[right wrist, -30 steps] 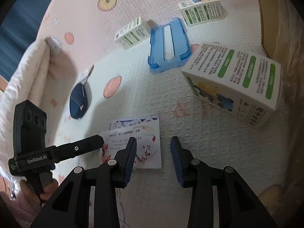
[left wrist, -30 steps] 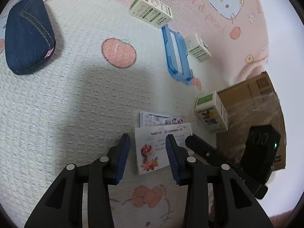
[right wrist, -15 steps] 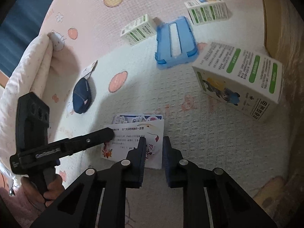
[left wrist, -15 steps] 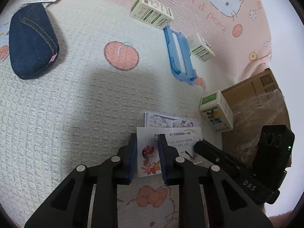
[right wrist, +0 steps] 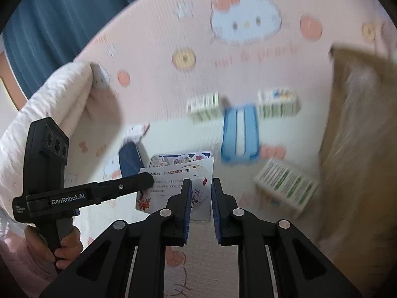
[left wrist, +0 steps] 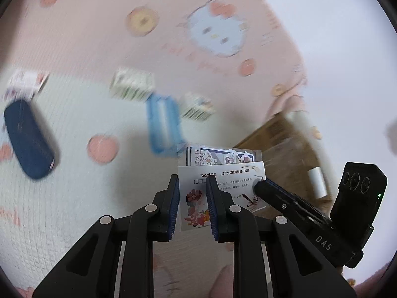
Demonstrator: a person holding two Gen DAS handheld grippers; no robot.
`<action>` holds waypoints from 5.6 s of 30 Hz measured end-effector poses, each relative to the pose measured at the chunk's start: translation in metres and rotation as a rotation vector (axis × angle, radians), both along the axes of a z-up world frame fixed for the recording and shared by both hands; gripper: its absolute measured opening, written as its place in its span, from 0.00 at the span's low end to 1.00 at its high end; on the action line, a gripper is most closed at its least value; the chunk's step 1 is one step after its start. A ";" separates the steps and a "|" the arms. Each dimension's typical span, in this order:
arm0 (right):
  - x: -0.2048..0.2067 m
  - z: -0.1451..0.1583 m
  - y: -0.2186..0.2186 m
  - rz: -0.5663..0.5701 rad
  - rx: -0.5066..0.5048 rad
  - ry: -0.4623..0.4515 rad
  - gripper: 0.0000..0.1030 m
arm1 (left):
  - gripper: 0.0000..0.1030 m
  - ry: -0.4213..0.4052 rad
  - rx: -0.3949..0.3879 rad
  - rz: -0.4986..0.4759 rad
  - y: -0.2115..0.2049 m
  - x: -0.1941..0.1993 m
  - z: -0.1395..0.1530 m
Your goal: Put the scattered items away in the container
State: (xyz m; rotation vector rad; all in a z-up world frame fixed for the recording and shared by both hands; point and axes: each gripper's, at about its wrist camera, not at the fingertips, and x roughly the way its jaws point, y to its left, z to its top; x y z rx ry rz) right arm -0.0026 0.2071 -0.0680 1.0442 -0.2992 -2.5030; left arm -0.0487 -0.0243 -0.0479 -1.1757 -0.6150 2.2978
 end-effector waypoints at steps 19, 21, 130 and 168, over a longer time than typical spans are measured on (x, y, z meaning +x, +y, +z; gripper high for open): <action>0.071 0.075 0.189 -0.276 -0.030 0.038 0.13 | 0.23 0.108 0.000 -0.432 0.205 0.006 0.091; 0.076 0.074 0.206 -0.282 -0.011 -0.005 0.13 | 0.23 0.100 -0.035 -0.496 0.222 0.009 0.091; -0.287 -0.026 -0.253 0.434 0.193 -0.496 0.25 | 0.62 -0.153 -0.360 0.193 -0.242 -0.185 -0.026; -0.282 -0.075 -0.277 0.338 -0.080 -0.325 0.13 | 0.40 -0.183 -0.045 0.315 -0.299 -0.191 -0.062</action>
